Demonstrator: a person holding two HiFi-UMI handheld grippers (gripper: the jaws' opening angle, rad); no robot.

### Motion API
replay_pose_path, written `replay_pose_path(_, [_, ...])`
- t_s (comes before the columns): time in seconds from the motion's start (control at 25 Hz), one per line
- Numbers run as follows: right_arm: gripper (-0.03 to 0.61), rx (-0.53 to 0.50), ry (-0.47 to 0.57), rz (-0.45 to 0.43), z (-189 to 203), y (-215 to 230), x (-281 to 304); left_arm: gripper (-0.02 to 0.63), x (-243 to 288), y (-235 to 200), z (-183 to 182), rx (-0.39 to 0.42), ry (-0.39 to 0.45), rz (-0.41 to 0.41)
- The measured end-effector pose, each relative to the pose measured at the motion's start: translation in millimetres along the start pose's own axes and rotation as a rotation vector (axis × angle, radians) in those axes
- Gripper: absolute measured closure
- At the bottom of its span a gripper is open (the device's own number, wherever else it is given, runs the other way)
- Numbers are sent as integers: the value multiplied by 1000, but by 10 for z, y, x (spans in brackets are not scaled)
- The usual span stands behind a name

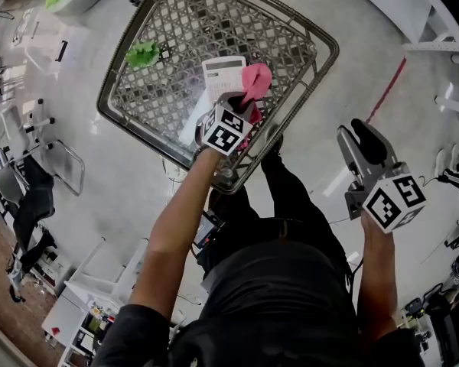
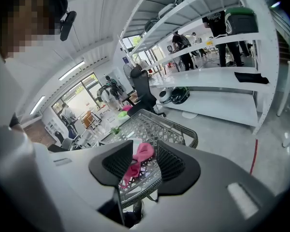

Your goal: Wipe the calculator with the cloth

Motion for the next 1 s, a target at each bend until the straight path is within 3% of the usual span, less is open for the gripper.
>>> replay_pose_path(0.16, [426,-1,-1,-3,3,-7,29,511,-18,30,65,162,-35,33])
replay_pose_path(0.32, [425,1,-16,0,-7,-68,72,511,-74,-33,130,232,-46,42])
replay_pose_path(0.56, [426,-4,-14,-8,7,-115,161,511,-163,-189,293,281,-64,46])
replay_pose_path(1.0, [425,-19,-33,-24,21,-286,354,511,-333,-467,528,256,-70,17])
Point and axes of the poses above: the fingertips, and each gripper's own axes: x forward along the fingers, y to its right, z out of its underside, the point moved 1 cm from there along -x, backward along the fingers, and after that the axes turned 7 degrees about -z, right-handed, at the moved point
